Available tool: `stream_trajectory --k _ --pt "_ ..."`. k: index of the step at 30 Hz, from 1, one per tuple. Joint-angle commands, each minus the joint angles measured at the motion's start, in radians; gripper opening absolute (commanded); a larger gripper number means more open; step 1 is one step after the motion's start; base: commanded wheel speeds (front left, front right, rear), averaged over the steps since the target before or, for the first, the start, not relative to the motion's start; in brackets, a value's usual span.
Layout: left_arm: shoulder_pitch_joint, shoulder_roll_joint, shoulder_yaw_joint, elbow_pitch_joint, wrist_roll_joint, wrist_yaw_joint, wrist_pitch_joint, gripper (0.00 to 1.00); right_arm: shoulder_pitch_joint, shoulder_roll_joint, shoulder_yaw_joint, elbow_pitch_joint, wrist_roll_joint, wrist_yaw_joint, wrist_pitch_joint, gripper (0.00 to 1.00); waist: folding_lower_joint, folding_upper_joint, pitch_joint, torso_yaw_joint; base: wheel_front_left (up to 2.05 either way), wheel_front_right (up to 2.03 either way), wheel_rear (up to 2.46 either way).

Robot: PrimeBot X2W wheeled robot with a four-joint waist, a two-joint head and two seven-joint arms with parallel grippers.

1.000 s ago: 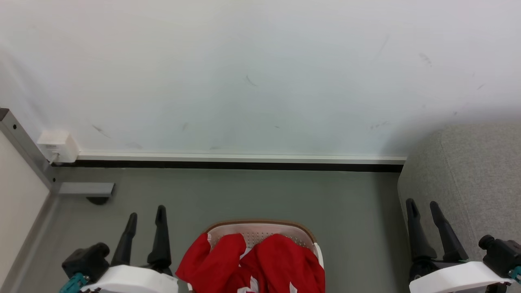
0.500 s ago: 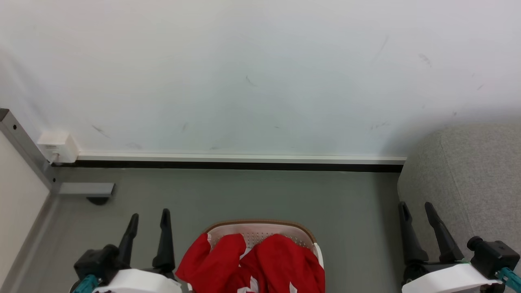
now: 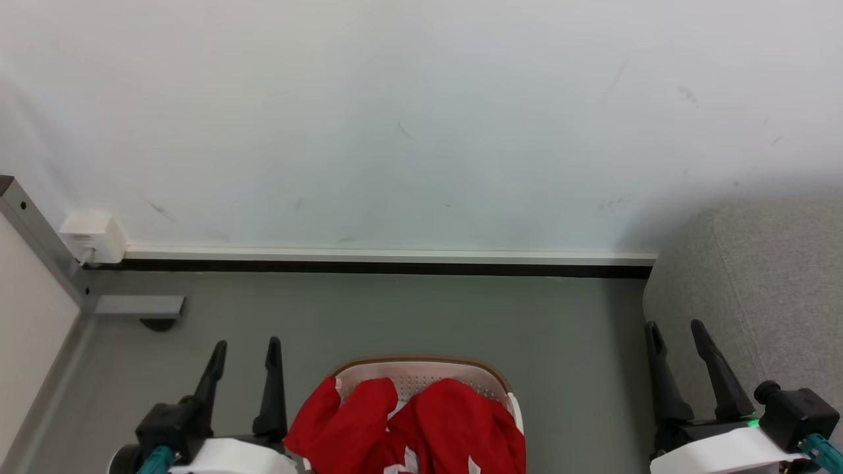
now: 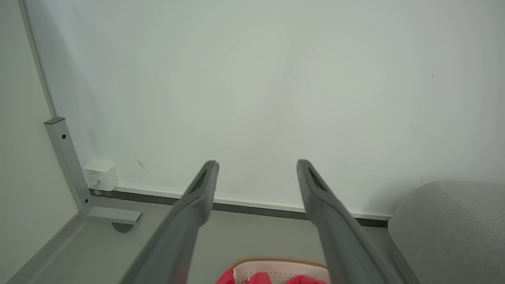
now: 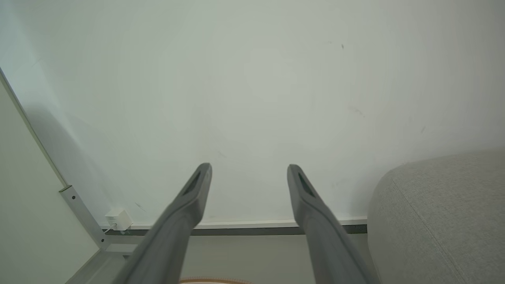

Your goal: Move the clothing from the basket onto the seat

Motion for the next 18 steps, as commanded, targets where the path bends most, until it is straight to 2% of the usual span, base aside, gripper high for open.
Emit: stream_trajectory --k 1,18 --pt "-0.005 0.009 0.002 -0.007 0.032 0.003 -0.013 1.00 -0.014 -0.003 -0.003 -0.009 -0.020 -0.002 -0.009 1.00 0.0000 0.0000 0.000 0.000 0.00 0.00 0.00" --pt "0.016 0.003 -0.014 -0.026 0.164 0.022 -0.042 1.00 -0.014 0.002 -0.002 -0.007 -0.124 -0.002 -0.041 1.00 0.0000 0.0000 -0.006 0.001 0.00 0.00 0.00"
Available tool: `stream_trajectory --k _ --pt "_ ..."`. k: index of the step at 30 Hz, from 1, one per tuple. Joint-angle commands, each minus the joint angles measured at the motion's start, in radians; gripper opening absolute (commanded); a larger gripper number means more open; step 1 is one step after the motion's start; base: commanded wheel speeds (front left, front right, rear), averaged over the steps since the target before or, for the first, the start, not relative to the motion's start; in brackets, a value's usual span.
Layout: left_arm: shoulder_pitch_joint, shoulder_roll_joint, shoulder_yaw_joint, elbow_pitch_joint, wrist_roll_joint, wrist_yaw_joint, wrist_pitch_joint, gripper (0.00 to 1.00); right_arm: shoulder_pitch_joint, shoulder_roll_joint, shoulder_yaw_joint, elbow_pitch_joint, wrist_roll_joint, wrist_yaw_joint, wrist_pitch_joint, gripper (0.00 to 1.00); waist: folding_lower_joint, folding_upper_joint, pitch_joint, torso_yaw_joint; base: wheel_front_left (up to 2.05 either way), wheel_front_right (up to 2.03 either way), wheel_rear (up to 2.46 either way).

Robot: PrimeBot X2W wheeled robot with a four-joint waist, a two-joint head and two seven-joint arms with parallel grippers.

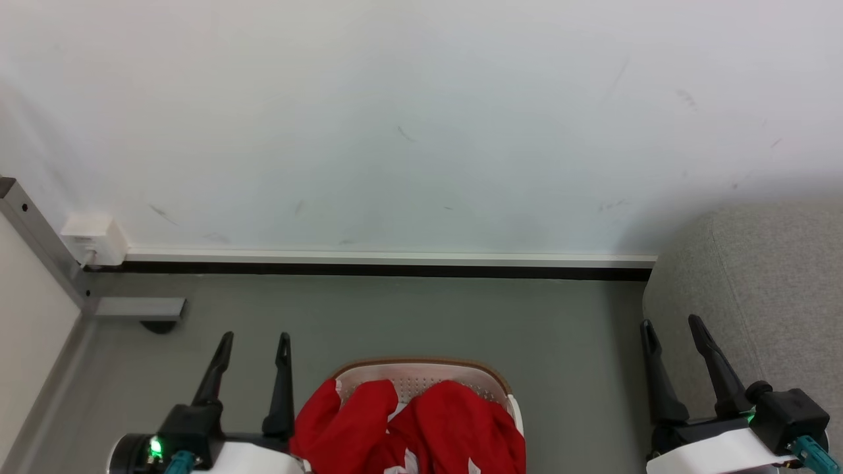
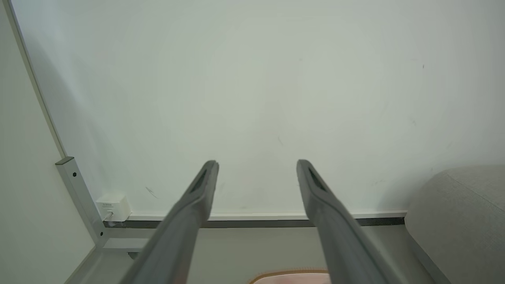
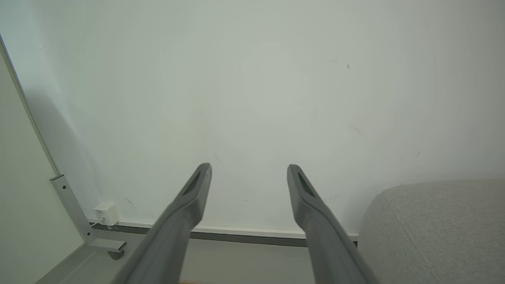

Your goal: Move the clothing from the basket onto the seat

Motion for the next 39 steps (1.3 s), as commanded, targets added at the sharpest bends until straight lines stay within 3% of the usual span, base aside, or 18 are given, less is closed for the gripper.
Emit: stream_trajectory --k 1,39 --pt "0.013 0.005 -0.002 -0.003 0.033 0.004 -0.009 1.00 -0.011 0.000 0.003 -0.006 -0.025 -0.002 -0.010 1.00 0.0000 0.0000 0.000 0.000 0.00 0.00 0.00" --pt "0.005 -0.002 0.004 0.000 0.014 0.014 -0.008 1.00 -0.021 0.000 -0.003 0.025 -0.024 -0.002 -0.008 1.00 0.0000 0.0000 0.020 -0.012 0.00 0.00 0.00"
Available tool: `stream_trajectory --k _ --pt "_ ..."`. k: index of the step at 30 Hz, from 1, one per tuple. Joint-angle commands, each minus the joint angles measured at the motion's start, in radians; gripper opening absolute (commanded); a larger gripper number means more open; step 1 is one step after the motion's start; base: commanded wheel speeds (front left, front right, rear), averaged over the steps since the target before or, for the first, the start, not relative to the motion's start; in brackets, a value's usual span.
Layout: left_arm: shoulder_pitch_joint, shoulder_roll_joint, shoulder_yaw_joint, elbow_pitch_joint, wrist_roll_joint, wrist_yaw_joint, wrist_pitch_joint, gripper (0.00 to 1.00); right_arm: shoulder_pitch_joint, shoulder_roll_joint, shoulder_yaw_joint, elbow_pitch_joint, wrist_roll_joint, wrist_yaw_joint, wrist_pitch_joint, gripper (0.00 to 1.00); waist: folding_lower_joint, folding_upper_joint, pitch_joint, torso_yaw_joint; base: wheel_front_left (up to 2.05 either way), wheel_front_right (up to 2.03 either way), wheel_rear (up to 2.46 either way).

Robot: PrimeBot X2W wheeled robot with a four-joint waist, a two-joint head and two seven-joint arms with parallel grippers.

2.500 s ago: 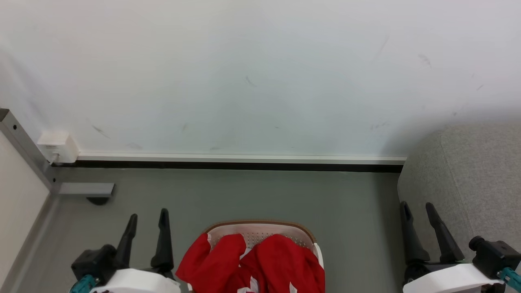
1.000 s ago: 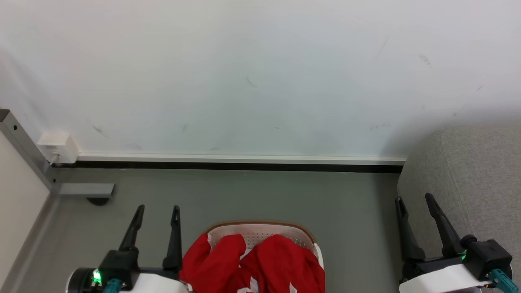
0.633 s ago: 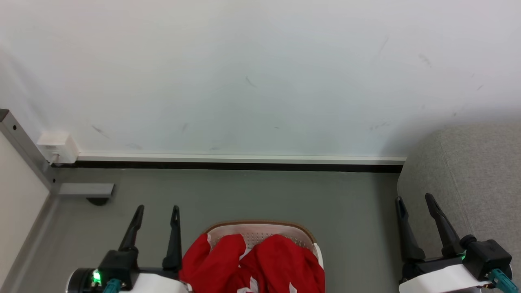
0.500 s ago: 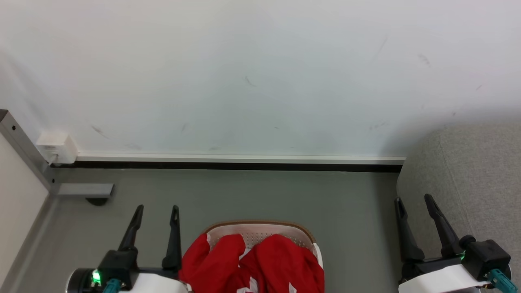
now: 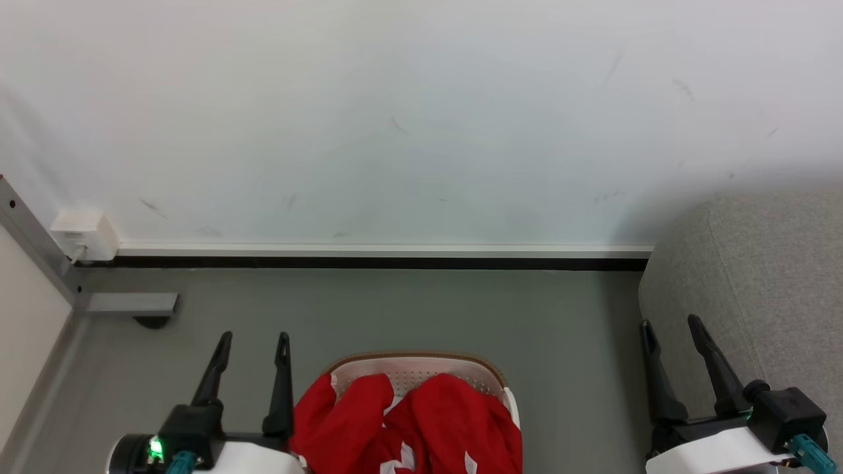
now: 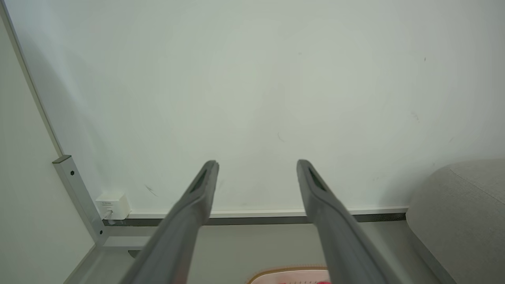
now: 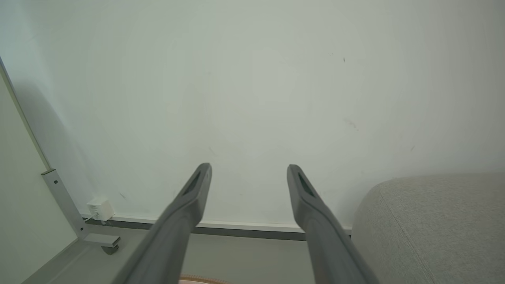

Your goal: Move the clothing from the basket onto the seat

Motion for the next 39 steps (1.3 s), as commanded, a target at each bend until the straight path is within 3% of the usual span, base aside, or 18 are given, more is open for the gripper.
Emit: stream_trajectory --k 1,16,39 --pt "0.004 0.003 0.001 0.001 -0.010 0.004 -0.002 1.00 -0.011 -0.003 -0.001 0.005 -0.002 -0.002 0.000 1.00 0.0000 -0.0001 0.006 -0.002 0.00 0.00 0.00" --pt "-0.029 0.002 -0.001 -0.001 -0.016 -0.003 -0.002 1.00 -0.048 -0.009 0.000 -0.004 -0.003 -0.002 0.000 1.00 0.0000 -0.0001 0.073 -0.035 0.00 0.00 0.00" --pt "-0.222 0.015 0.037 0.089 -0.005 -0.063 -0.002 1.00 -0.196 0.003 -0.025 -0.070 -0.017 -0.002 0.001 1.00 0.0000 -0.0001 0.364 -0.112 0.00 0.00 0.00"
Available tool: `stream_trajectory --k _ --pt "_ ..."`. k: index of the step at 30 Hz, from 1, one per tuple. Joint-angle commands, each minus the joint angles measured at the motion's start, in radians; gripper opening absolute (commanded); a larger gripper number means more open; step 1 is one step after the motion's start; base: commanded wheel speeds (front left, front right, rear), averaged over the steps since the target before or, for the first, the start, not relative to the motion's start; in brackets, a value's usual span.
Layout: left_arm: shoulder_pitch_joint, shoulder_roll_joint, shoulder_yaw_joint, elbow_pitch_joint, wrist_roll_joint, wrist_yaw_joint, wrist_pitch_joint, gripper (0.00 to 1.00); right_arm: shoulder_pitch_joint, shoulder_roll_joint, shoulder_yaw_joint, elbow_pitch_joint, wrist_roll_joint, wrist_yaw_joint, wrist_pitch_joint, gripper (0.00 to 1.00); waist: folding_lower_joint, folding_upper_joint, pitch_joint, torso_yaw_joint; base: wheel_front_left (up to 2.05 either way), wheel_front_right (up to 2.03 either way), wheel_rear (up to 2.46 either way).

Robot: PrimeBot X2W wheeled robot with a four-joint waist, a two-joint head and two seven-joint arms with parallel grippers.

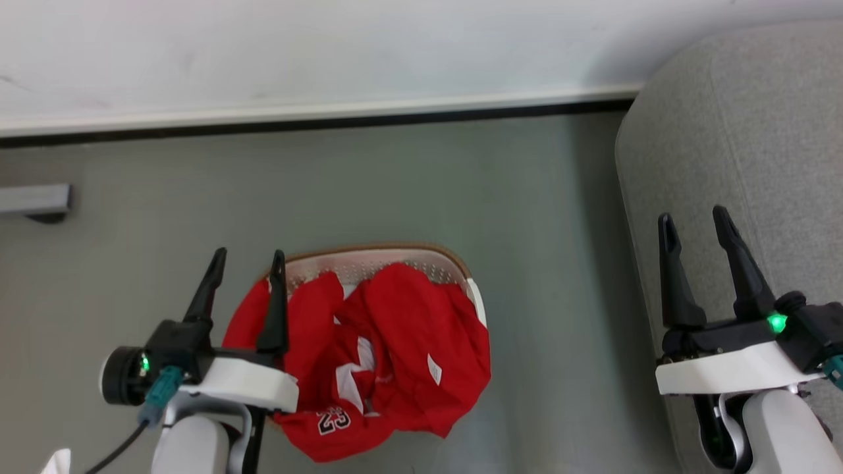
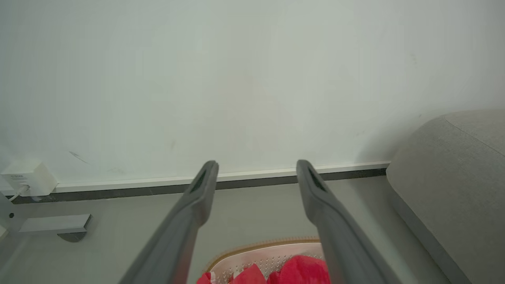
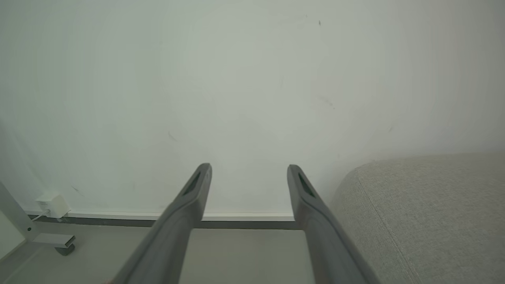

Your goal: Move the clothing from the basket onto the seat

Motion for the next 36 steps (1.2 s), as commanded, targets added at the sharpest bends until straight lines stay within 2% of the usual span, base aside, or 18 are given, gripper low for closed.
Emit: stream_trajectory --k 1,9,12,23,29,36 --pt "-0.014 0.013 0.004 0.008 0.000 -0.003 -0.001 1.00 -0.014 0.002 -0.002 -0.004 -0.004 -0.002 0.001 1.00 -0.0002 0.0000 0.033 -0.010 0.00 0.00 0.00" --pt "-0.098 0.025 -0.001 0.151 0.000 -0.033 -0.001 1.00 -0.060 0.004 -0.021 -0.031 -0.008 -0.002 0.001 1.00 -0.0002 0.0000 0.120 -0.036 0.00 0.00 0.00" --pt "-0.129 0.022 -0.007 0.223 -0.034 -0.061 -0.001 1.00 -0.067 0.005 -0.033 -0.038 -0.007 -0.002 0.001 1.00 -0.0002 0.0000 0.145 -0.048 0.00 0.00 0.00" --pt "-0.305 0.029 -0.083 0.496 -0.044 -0.109 -0.001 1.00 -0.125 0.008 -0.059 -0.081 -0.003 -0.002 0.001 1.00 -0.0002 0.0000 0.262 -0.095 0.00 0.00 0.00" --pt "-0.411 0.021 -0.133 0.689 -0.092 -0.120 0.062 1.00 -0.155 0.010 -0.074 -0.117 0.011 -0.002 0.001 1.00 -0.0002 0.0000 0.318 -0.127 0.00 0.00 0.00" --pt "-0.512 0.022 -0.226 0.841 -0.161 -0.122 0.157 1.00 -0.176 0.010 -0.077 -0.150 0.038 -0.002 0.001 1.00 -0.0002 0.0000 0.382 -0.157 0.00 0.00 0.00"
